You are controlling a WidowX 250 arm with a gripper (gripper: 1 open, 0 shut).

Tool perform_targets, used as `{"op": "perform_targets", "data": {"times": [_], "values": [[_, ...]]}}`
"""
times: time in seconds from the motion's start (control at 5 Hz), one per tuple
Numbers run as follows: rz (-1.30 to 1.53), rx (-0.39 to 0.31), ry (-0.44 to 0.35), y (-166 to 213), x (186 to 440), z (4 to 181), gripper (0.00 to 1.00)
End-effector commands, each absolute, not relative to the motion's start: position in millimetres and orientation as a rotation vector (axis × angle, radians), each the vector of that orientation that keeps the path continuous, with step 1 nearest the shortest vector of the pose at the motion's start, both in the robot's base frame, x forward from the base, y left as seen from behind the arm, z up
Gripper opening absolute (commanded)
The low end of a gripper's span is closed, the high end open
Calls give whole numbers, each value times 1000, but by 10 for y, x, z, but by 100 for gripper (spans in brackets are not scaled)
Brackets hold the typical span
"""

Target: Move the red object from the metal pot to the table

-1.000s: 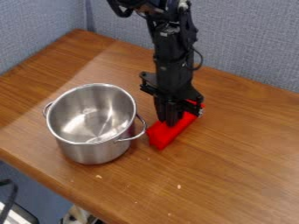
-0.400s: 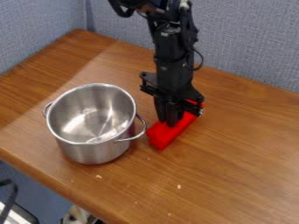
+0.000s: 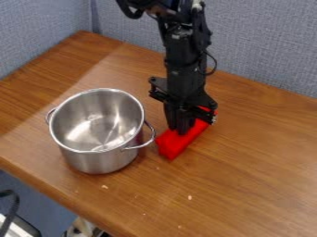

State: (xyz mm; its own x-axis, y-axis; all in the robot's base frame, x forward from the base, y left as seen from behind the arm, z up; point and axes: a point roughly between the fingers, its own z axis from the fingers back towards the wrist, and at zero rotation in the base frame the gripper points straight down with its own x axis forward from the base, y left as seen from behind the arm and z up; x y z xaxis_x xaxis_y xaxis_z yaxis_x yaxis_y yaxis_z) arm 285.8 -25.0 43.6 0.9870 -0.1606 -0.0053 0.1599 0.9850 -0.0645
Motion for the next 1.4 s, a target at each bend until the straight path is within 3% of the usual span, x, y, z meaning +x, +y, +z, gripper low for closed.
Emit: {"op": "perform_targets", "data": {"times": [0.0,1.2], "values": [[-184,-69,51,-341,2768,346,0],[-182,-67,94,-393,2697,260,0]]}}
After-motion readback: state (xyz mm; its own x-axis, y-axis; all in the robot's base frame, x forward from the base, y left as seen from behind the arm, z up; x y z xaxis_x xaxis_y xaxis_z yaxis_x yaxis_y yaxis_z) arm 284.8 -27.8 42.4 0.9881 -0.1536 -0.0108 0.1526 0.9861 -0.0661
